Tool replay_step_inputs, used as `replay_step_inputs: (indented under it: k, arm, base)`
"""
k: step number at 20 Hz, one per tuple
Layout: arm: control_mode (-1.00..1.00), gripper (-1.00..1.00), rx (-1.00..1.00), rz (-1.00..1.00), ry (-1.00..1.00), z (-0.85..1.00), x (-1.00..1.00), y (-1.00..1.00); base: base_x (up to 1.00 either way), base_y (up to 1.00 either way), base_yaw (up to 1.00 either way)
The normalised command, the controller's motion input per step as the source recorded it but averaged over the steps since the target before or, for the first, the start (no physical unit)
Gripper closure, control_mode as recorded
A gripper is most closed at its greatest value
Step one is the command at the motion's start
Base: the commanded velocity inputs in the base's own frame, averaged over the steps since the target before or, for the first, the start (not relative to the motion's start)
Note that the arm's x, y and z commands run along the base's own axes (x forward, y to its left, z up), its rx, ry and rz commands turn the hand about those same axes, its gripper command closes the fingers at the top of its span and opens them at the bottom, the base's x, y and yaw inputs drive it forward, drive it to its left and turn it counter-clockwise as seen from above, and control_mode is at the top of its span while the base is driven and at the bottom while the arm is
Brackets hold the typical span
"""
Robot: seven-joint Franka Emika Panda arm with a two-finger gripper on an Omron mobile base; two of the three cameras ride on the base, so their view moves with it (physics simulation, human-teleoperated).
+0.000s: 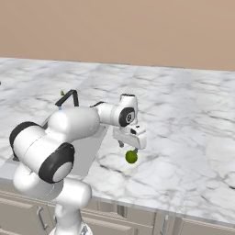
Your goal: Turn on the sink faucet. Then move the lime from the counter to the sink. Turn off the sink. Move the vegetable from the sink to the pot next to the stove. Finally move the pot to the front left burner.
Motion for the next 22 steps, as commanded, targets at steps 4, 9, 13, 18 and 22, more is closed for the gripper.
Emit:
replay_step_inputs:
  k: [4,9,13,18,22]
  arm:
    - [-1.0,-1.0,0.0,0.19,0.0,-0.1,0.01,-0.02]
    - [-1.0,-1.0,0.02,0.24,0.0,-0.15,0.04,-0.01]
    - [-1.0,-1.0,0.06,0.31,-0.02,-0.14,0.15,0.0]
    - [-1.0,-1.0,0.07,0.34,-0.07,-0.06,0.23,0.0]
    - [-1.0,-1.0,0.04,0.28,-0.05,-0.01,0.1,0.0]
  base:
    - [0.0,0.0,0.0]
    - [0.0,0.0,0.0]
    - [0.0,0.0,0.0]
    - [0.0,0.0,0.0]
    - [0.0,0.0,0.0]
